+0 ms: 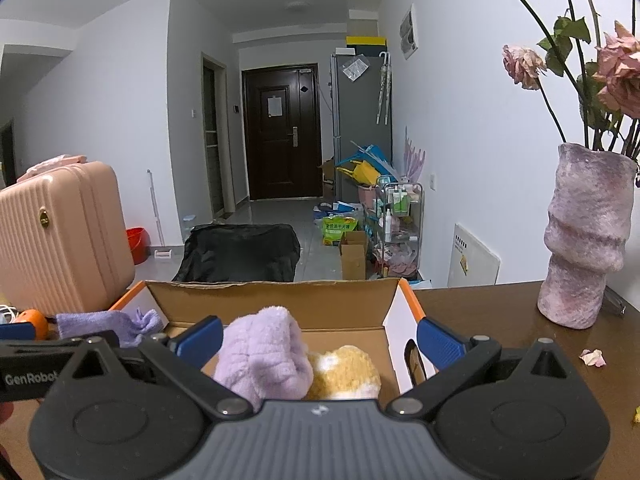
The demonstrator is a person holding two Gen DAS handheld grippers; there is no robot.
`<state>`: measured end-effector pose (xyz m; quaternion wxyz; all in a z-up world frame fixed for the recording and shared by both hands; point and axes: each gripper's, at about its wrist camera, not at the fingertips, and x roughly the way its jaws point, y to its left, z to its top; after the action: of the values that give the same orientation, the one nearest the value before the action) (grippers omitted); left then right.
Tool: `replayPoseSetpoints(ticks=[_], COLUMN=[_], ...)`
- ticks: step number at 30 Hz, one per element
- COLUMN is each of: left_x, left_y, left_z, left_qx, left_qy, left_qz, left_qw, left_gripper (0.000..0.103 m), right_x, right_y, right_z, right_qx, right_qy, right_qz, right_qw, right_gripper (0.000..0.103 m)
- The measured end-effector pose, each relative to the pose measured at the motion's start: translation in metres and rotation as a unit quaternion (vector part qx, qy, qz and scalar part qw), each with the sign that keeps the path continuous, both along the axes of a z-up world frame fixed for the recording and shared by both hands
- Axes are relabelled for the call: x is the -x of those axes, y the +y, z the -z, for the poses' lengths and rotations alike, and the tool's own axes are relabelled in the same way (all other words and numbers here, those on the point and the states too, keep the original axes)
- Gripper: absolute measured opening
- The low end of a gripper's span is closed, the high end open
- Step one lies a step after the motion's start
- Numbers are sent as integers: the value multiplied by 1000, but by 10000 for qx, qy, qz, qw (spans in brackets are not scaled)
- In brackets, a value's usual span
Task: Organize soft objects
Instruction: 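Withdraw both tools from the box toward the blue ball and pink sponge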
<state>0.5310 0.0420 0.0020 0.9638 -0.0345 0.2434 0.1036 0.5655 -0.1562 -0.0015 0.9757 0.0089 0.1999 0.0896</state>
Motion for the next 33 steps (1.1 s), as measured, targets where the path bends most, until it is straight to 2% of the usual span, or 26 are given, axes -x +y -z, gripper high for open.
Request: replayPoseSetpoints(ticks=[33], left_x=[83], left_y=[9], left_z=[4], left_qx=[204], left_qy=[-26], left_qz=[200], left_qw=[9996], left_gripper=[103], right_x=[89], right_y=[-4], right_z=[8], right_qx=[176], right_qy=[134], right_qz=[-256], right_qw=[9994], right_gripper=[103])
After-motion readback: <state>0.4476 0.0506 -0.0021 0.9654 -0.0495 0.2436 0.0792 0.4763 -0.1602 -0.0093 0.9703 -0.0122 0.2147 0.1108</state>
